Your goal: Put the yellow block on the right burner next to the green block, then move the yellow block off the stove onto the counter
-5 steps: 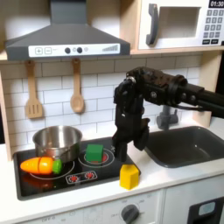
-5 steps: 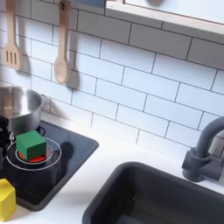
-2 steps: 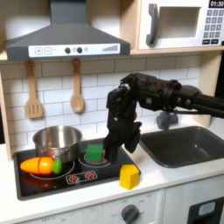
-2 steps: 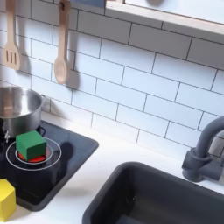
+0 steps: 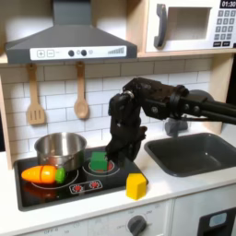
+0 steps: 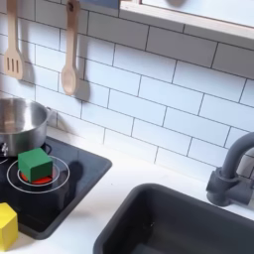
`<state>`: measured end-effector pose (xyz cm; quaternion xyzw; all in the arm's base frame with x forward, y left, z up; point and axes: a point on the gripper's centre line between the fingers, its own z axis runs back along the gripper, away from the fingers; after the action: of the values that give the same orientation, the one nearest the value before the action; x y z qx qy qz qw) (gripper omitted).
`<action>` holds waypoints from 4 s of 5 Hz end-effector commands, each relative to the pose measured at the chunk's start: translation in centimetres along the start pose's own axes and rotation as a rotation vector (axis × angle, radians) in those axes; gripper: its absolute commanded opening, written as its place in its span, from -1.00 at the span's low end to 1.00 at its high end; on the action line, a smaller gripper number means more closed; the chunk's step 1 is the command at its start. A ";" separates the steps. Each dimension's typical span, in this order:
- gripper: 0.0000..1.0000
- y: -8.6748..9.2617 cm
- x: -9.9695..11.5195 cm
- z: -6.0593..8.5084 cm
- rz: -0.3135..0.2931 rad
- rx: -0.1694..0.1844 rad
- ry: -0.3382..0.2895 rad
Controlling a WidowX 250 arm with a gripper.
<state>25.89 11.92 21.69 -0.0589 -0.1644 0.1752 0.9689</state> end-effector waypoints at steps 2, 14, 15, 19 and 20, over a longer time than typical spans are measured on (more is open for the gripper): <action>-1.00 -0.4 1.7 0.9 -0.014 -0.030 -0.080; -1.00 -2.8 11.8 7.6 0.052 -0.215 -0.318; -1.00 -2.8 12.6 8.3 0.078 -0.231 -0.341; -1.00 -3.0 15.1 10.4 0.128 -0.261 -0.405; -1.00 -3.4 15.2 10.8 0.126 -0.272 -0.414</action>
<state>36.69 14.82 36.90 -0.1619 -0.3767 0.2187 0.8854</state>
